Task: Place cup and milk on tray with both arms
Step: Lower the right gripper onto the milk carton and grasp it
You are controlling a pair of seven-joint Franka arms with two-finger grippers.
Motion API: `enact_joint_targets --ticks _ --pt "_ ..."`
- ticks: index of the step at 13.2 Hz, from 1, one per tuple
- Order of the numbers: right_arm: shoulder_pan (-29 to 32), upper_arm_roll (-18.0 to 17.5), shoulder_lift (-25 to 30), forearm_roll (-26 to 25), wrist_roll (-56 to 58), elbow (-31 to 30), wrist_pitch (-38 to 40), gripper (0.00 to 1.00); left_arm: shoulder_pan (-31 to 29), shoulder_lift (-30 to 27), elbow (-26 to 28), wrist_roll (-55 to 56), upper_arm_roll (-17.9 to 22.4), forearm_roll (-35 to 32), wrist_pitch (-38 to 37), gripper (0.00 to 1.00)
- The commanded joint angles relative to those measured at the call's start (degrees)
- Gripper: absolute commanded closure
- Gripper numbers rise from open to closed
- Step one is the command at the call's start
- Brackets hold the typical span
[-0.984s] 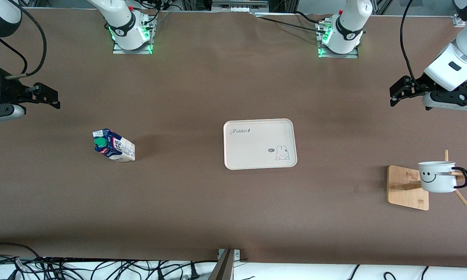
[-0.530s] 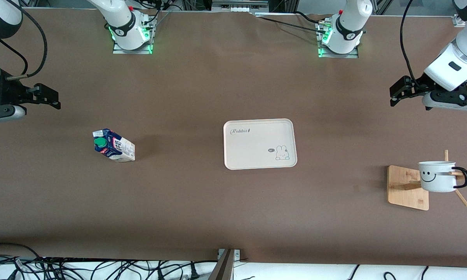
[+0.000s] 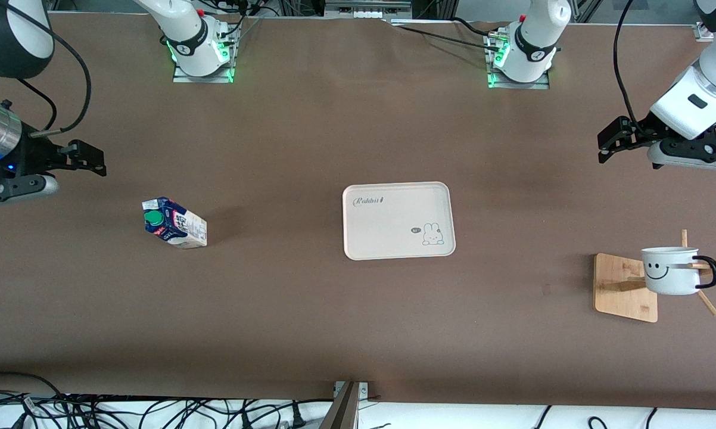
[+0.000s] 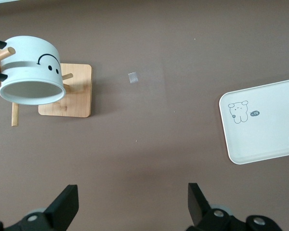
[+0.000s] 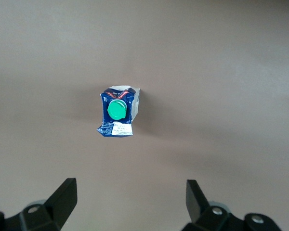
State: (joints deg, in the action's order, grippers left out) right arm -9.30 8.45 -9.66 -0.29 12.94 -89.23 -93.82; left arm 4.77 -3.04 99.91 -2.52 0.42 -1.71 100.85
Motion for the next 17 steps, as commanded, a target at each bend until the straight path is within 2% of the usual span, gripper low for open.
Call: enact_joint_targets --ticks 1,5,7,11,14,17 --pt "0.0 0.0 -2.5 1.8 1.7 -1.3 -1.8 0.0 0.1 1.1 -2.1 -1.0 0.1 -0.5 -1.4 0.0" --pt "-0.7 -0.3 -3.0 2.7 0.8 -12.2 -16.4 0.0 0.1 1.1 -2.1 -0.7 -0.1 -0.6 -1.4 0.0" --pt "-2.1 -0.3 -4.8 4.8 -3.9 -15.0 -20.7 0.0 0.1 1.1 -2.1 -0.7 -0.1 -0.3 -1.4 0.0" --pt "-3.2 -0.2 -6.5 4.8 -6.3 -19.3 -26.4 0.0 0.1 1.1 -2.1 -0.7 -0.1 -0.2 -1.4 0.0" --pt "-3.1 -0.2 -7.0 4.8 -6.3 -19.9 -26.5 0.01 0.1 1.1 -2.1 -0.7 -0.1 -0.2 -1.4 0.0" --pt "-3.0 -0.1 -7.3 4.8 -6.4 -19.8 -26.3 0.3 0.1 1.1 -2.1 -0.7 -0.1 -0.2 -1.4 0.0"
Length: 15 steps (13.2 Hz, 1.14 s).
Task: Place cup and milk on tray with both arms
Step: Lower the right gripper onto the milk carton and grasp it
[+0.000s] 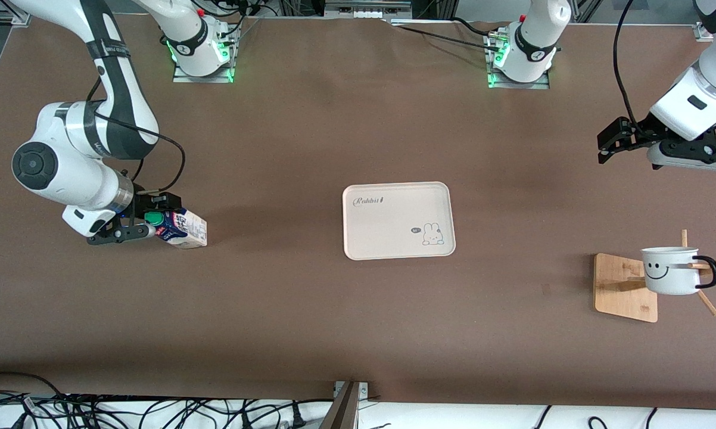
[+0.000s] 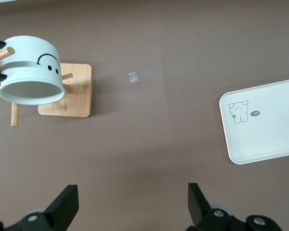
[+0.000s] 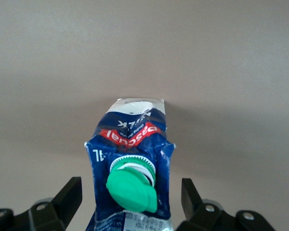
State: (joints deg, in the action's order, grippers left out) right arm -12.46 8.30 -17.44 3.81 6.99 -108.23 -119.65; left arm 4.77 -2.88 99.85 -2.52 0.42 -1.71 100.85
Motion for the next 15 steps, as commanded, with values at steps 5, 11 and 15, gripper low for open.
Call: enact_joint_targets --ticks 5,11,15 --pt "0.2 0.0 0.5 0.7 -0.6 0.4 -0.1 0.6 0.1 0.9 -2.0 -0.7 -0.1 -0.2 -1.4 0.0" --pt "-4.7 -0.1 -2.7 3.9 -6.8 13.8 12.2 0.61 0.1 0.9 -2.0 -0.7 -0.1 -0.2 -2.1 0.0" --pt "-13.8 -0.1 -5.8 11.9 -14.4 20.2 14.4 0.6 0.1 0.9 -2.0 -0.8 -0.1 -0.2 -2.1 0.0"
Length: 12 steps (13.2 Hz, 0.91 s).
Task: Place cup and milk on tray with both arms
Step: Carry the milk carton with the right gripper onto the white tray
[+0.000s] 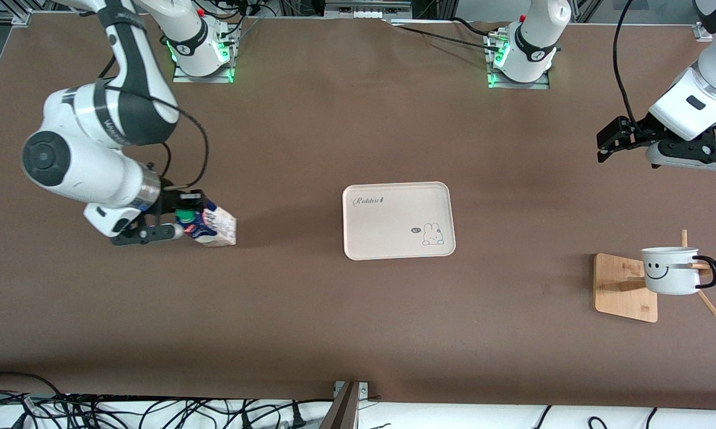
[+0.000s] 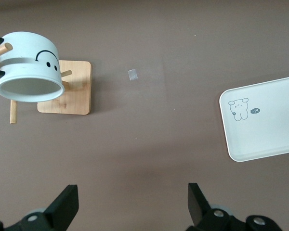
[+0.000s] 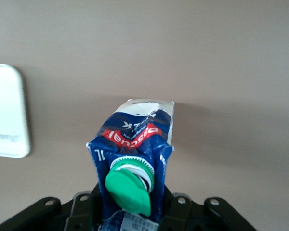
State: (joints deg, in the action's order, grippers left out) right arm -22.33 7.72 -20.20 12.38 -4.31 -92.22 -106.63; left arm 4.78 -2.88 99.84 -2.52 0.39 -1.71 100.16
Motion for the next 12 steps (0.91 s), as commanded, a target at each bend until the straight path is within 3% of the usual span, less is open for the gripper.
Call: enact_joint_targets --ticks 1,6,8,12 --pt "-6.8 0.5 -4.1 4.8 -6.3 5.8 0.8 0.6 0.1 0.9 -2.0 -0.7 0.0 -0.1 -1.5 0.0" --pt "-19.8 0.5 -14.4 5.0 -19.9 18.2 -2.5 0.6 0.1 1.7 -3.2 -0.8 0.0 -0.1 -1.5 0.0" --pt "-23.4 0.5 -16.1 4.9 -22.1 18.5 -6.6 0.6 0.1 2.6 -4.1 -0.8 0.0 -0.1 -1.5 0.0" --pt "-24.5 0.6 -18.4 3.4 -22.3 18.5 -7.3 0.6 0.1 6.9 -8.5 -0.8 0.0 -0.1 -1.5 0.0"
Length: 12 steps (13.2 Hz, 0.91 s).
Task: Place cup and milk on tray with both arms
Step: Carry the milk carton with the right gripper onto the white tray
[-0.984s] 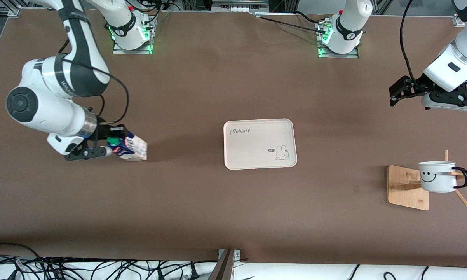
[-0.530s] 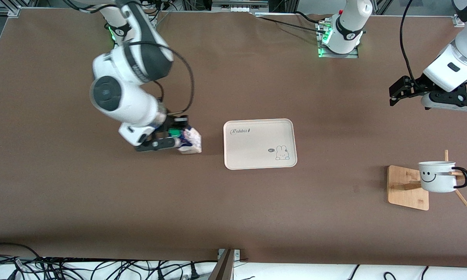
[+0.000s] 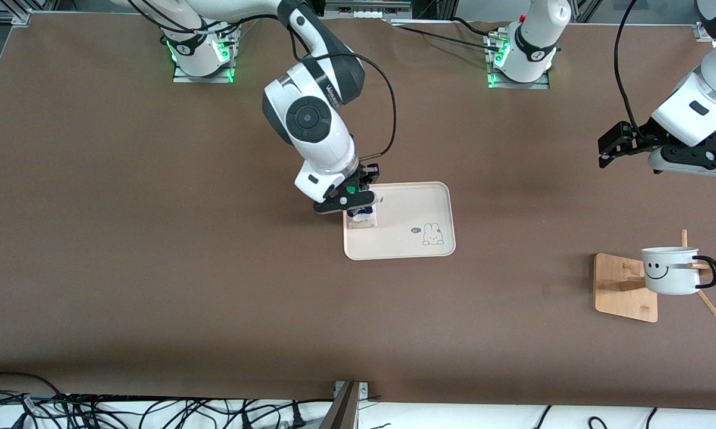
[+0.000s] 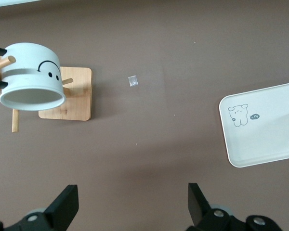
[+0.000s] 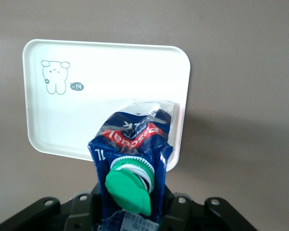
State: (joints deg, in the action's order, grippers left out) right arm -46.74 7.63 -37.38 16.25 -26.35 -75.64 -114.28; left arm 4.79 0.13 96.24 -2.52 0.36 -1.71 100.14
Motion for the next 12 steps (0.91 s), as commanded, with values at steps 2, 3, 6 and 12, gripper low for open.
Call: enact_joint_targets --ticks 2,3,6,12 --pt "-0.4 0.8 -1.8 -0.7 -0.3 1.9 0.4 0.6 0.0 7.1 -7.4 -0.7 0.1 -0.1 -1.4 0.0" --pt "-0.4 0.8 -2.0 -0.7 -0.5 1.9 0.3 0.6 0.1 8.5 -8.6 -0.7 0.1 -0.4 -1.4 0.0" --pt "-0.5 0.7 -2.5 -0.7 -1.2 1.8 -0.8 0.58 -0.3 10.9 -9.1 -0.7 0.6 -0.3 -0.7 0.0" --pt "-0.4 1.4 -0.3 -0.6 -2.9 2.1 -0.7 0.0 -4.6 10.5 -2.8 14.0 0.5 -0.2 11.3 0.0"
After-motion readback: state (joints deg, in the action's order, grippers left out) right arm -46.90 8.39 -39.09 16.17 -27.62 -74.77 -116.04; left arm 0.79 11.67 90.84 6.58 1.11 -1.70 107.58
